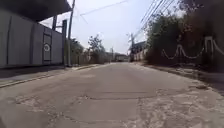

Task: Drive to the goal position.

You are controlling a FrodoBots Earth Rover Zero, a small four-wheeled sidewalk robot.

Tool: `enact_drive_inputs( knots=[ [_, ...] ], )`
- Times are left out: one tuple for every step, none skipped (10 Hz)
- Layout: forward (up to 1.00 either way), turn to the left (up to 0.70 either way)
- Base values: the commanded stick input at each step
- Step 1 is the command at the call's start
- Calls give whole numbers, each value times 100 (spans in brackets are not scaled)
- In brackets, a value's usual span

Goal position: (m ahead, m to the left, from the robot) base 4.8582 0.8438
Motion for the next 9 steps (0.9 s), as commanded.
enact_drive_inputs(
  knots=[
    [100, -39],
    [100, -40],
    [100, -40],
    [100, -40],
    [100, -40],
    [100, -40],
    [100, -20],
    [100, 0],
    [100, 0]
  ],
)
